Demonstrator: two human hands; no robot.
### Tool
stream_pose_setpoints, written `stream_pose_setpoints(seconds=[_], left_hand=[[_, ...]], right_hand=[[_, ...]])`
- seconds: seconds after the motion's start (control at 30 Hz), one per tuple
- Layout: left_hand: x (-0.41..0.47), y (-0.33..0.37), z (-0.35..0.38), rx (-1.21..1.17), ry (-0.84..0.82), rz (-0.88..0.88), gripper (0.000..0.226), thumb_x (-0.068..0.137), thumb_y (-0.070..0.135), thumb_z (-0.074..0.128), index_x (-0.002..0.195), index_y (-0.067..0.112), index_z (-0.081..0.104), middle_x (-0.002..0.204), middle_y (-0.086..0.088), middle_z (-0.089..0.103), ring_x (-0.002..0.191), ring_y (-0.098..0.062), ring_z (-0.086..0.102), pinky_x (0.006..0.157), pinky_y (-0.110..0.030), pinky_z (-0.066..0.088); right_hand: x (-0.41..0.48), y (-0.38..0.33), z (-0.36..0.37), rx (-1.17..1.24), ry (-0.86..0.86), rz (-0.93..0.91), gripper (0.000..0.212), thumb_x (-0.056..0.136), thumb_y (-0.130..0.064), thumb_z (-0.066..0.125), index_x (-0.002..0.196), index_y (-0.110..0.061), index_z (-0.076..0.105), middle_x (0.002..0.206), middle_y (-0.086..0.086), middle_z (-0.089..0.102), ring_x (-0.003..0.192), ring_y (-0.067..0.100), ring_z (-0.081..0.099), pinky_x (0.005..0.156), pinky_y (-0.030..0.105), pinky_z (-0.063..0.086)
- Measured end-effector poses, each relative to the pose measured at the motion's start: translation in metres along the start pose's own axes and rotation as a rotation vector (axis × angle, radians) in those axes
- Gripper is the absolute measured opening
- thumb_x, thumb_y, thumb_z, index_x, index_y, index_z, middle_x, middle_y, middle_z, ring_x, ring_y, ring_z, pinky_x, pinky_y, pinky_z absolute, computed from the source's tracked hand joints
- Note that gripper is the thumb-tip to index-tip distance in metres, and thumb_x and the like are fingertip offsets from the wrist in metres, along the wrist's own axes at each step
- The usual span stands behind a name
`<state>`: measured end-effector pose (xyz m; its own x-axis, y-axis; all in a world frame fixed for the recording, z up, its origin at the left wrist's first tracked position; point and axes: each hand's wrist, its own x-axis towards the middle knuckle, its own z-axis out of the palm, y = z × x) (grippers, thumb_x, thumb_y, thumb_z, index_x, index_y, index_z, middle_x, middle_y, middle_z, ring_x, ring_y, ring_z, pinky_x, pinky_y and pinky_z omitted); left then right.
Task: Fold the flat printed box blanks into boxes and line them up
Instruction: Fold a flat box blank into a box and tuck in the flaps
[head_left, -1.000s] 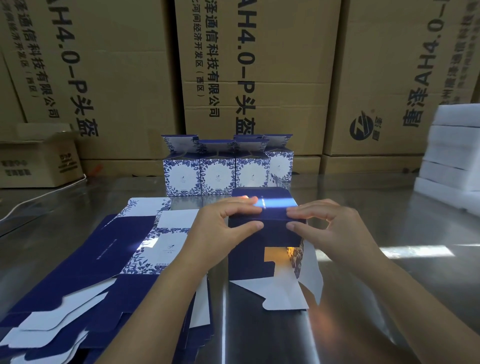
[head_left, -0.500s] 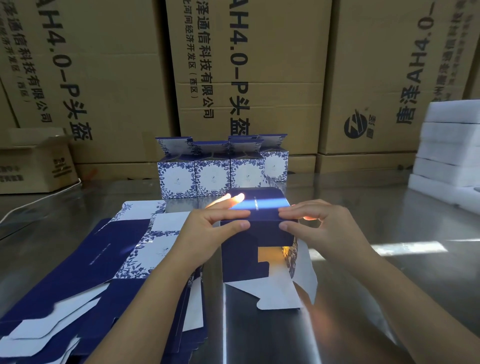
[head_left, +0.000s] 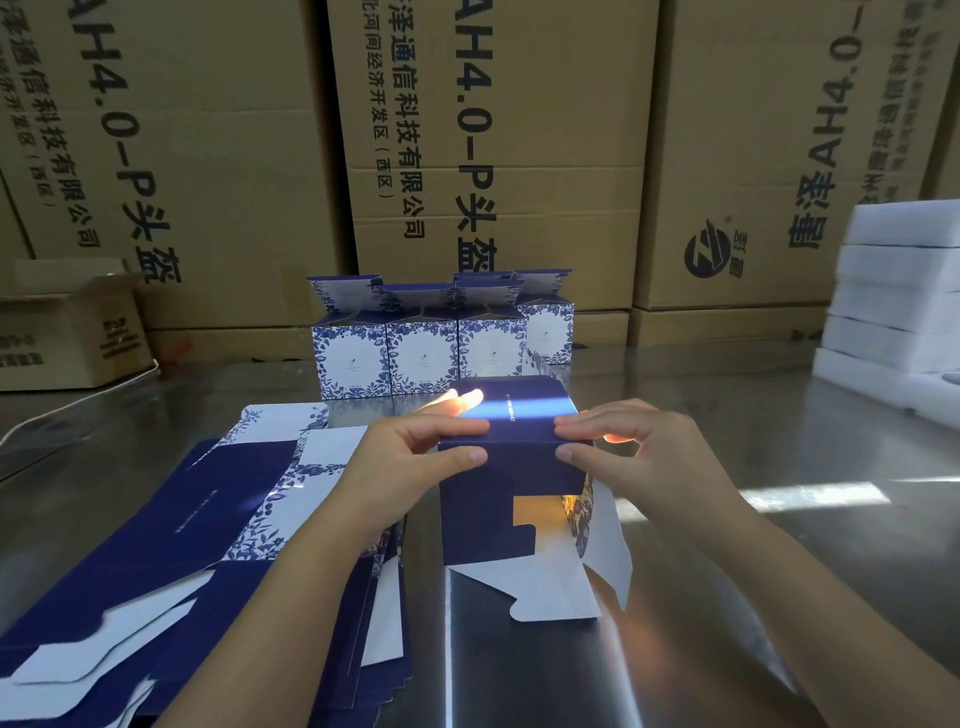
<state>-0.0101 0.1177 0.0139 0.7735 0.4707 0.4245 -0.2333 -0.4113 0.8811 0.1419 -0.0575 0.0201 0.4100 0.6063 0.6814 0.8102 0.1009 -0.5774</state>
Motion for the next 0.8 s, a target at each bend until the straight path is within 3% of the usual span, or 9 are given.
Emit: stream_pose_setpoints(seconds=[0.1,0.2,0.33,0.5,0.67,0.8], left_hand=[[0.000,-0.002,-0.002,-0.018,0.040,0.008,0.027,0.073,0.007,0.075,0.080,0.033,0.078,0.107,0.032,0.064,0.114,0.002,0.056,0.105,-0.028,0.038],[0.000,-0.002,-0.005,0.008,0.047,0.043,0.022,0.072,0.006,0.077,0.074,0.028,0.077,0.109,0.032,0.064,0.122,0.006,0.048,0.106,-0.028,0.037],[0.000,0.000,-0.013,0.064,0.095,0.071,0.009,0.062,0.022,0.079,0.069,0.024,0.075,0.118,0.022,0.063,0.121,0.008,0.047,0.097,-0.021,0.036],[-0.002,0.003,-0.016,0.127,0.137,0.073,0.012,0.059,0.027,0.077,0.070,0.027,0.075,0.121,0.021,0.061,0.118,0.008,0.050,0.087,-0.017,0.039],[-0.002,0.002,-0.017,0.126,0.155,0.075,0.019,0.065,0.011,0.085,0.067,0.027,0.075,0.119,0.017,0.062,0.112,0.008,0.053,0.078,-0.017,0.046],[0.000,-0.001,-0.016,0.100,0.155,0.077,0.027,0.070,0.000,0.078,0.061,0.024,0.073,0.110,0.016,0.068,0.107,0.003,0.059,0.085,-0.021,0.045]], right_hand=[[0.000,0.001,-0.001,0.003,-0.006,0.003,0.025,0.074,-0.025,0.078,0.080,-0.047,0.069,0.087,-0.039,0.064,0.098,-0.013,0.055,0.080,0.002,0.040],[0.000,0.001,-0.002,0.000,-0.013,0.000,0.027,0.075,-0.025,0.077,0.079,-0.049,0.067,0.084,-0.041,0.063,0.098,-0.013,0.054,0.077,0.002,0.040],[0.000,0.001,-0.003,0.012,-0.002,-0.008,0.026,0.075,-0.024,0.078,0.079,-0.047,0.068,0.088,-0.040,0.063,0.098,-0.013,0.055,0.079,0.003,0.040],[-0.001,0.000,-0.003,0.011,-0.007,-0.017,0.026,0.075,-0.023,0.077,0.080,-0.047,0.068,0.083,-0.043,0.062,0.098,-0.013,0.054,0.077,0.002,0.039],[-0.001,0.000,-0.004,0.007,-0.010,-0.019,0.026,0.075,-0.025,0.076,0.079,-0.049,0.066,0.082,-0.044,0.061,0.099,-0.014,0.053,0.074,0.001,0.039],[-0.001,-0.002,-0.002,-0.014,-0.016,-0.034,0.029,0.077,-0.024,0.076,0.078,-0.051,0.064,0.081,-0.048,0.058,0.100,-0.015,0.051,0.073,-0.001,0.036]])
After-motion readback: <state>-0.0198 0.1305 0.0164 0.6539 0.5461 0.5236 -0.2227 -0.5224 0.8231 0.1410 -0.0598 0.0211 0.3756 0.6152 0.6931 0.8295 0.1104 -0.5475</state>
